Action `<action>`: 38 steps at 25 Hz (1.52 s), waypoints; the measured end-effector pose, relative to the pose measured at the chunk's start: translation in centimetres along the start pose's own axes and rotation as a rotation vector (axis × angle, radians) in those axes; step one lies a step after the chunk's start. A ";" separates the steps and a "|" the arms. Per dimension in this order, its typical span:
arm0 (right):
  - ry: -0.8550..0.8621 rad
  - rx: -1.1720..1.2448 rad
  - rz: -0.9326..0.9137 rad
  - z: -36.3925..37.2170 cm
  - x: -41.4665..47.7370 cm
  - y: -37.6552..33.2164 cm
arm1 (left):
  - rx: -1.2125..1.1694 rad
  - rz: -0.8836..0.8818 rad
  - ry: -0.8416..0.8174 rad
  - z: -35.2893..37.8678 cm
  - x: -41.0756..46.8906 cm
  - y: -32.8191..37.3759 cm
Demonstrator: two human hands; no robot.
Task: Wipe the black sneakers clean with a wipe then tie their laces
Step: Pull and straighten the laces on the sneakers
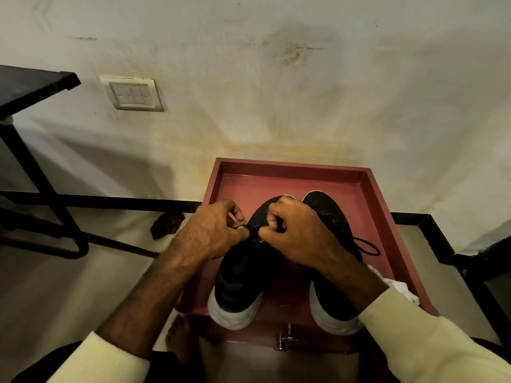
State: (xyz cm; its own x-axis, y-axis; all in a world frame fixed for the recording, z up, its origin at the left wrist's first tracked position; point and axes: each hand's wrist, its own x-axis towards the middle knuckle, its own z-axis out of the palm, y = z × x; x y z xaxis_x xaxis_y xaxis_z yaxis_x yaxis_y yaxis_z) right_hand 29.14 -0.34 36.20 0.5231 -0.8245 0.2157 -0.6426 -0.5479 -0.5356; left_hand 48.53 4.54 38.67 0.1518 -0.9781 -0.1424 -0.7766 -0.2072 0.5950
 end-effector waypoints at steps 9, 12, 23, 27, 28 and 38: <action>-0.250 0.170 0.150 -2.7 0.3 2.2 | 0.157 0.243 -0.094 -0.4 0.3 -0.6; -0.257 0.161 0.149 -2.2 0.1 1.6 | 0.155 0.292 -0.105 0.1 0.5 -0.3; -0.281 0.118 0.208 -1.6 -0.2 1.0 | 0.111 0.269 -0.077 0.8 1.0 -0.6; -0.308 0.148 0.267 -1.4 0.4 1.1 | 0.111 0.271 -0.081 0.7 0.8 -0.4; -0.314 0.163 0.276 -1.3 0.4 0.9 | 0.113 0.269 -0.083 0.6 0.8 -0.4; -0.261 0.167 0.285 -2.0 0.7 1.2 | 0.104 0.180 -0.106 0.7 0.5 -0.6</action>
State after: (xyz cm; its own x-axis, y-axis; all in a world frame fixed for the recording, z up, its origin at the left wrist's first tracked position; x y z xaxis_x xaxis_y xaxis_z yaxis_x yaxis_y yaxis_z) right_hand 27.58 -1.84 37.31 0.4755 -0.8645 -0.1629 -0.6941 -0.2549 -0.6733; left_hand 48.63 4.19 37.65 -0.0559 -0.9904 -0.1265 -0.8448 -0.0206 0.5347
